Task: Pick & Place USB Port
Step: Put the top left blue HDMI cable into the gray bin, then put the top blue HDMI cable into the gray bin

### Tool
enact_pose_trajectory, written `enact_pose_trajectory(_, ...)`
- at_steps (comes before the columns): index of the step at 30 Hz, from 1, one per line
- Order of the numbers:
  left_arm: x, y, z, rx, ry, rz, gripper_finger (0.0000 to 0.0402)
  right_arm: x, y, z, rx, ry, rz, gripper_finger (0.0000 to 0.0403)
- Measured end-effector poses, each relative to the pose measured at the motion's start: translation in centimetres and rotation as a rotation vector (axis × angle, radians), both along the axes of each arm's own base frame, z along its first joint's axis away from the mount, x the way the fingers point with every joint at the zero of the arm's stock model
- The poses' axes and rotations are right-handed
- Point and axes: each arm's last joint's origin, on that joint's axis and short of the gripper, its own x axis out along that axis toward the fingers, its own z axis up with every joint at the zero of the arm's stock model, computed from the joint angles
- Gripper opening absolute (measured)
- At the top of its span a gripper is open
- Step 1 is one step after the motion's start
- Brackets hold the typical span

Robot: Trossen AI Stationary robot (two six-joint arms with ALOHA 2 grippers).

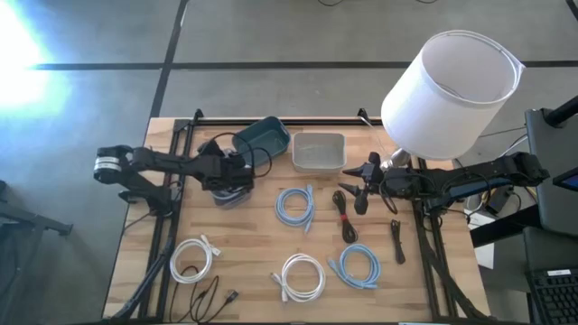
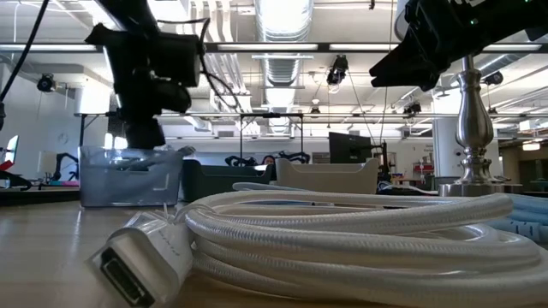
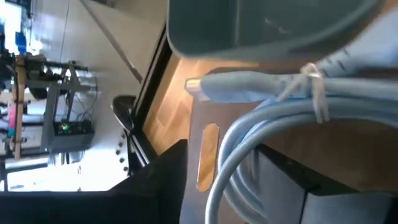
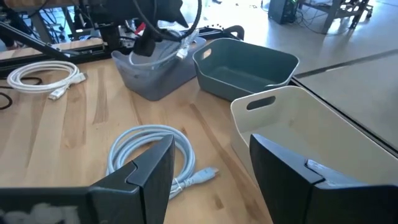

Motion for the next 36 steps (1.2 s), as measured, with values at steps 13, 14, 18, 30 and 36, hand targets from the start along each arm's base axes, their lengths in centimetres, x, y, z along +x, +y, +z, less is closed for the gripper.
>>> enact_pose_trajectory(13,2.3,0.3,4.5,0.003,-0.059,-0.087,0.0188,-0.1,0.0,-0.4,0.036,0.020,-0.007,0.0205)
enact_pose_trajectory(14,2.3,0.3,4.4,-0.004,-0.063,-0.084,0.0188,-0.1,0.0,-0.4,0.047,0.021,-0.012,0.0205)
enact_pose_trajectory(18,2.0,0.1,3.7,-0.024,-0.055,-0.075,0.0188,-0.2,0.0,-0.5,0.069,0.017,-0.020,0.0205)
enact_pose_trajectory(30,6.8,-2.1,6.8,-0.281,-0.519,-0.350,0.0188,-0.2,0.0,-0.4,0.068,0.016,-0.020,0.0205)
enact_pose_trajectory(36,9.1,-4.0,7.0,-0.434,-0.713,-0.561,0.0188,-0.2,0.0,-0.5,0.068,0.016,-0.021,0.0205)
